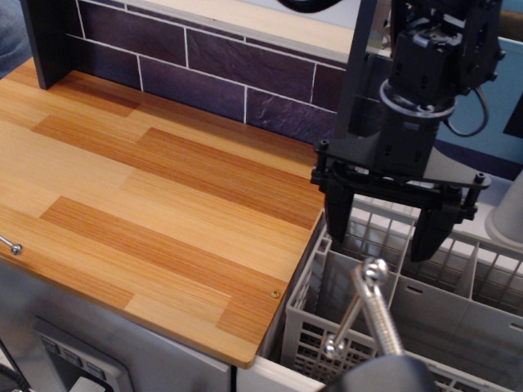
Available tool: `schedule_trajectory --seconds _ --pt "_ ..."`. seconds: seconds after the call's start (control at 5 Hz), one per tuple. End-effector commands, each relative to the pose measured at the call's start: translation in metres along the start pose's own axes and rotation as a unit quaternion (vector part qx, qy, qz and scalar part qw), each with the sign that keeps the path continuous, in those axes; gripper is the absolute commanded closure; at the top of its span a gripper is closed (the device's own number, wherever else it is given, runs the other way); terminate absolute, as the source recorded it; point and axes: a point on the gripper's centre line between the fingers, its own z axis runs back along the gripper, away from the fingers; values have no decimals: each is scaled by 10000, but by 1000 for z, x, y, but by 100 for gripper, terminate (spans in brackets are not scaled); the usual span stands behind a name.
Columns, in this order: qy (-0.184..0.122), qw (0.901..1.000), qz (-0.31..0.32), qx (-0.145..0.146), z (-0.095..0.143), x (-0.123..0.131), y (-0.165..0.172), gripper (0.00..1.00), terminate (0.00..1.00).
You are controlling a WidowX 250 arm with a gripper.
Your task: Move drying rack out of sink
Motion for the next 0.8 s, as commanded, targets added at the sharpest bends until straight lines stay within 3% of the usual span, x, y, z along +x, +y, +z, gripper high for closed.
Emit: schedule_trajectory --seconds 0.0,0.4,0.6 --pt "0 10000 0 0 0 0 0 0 0" --pt "-114 9999 -3 121 -38 -2 -6 0 0" --pt "-200 9998 13 47 -52 -3 -12 0 0"
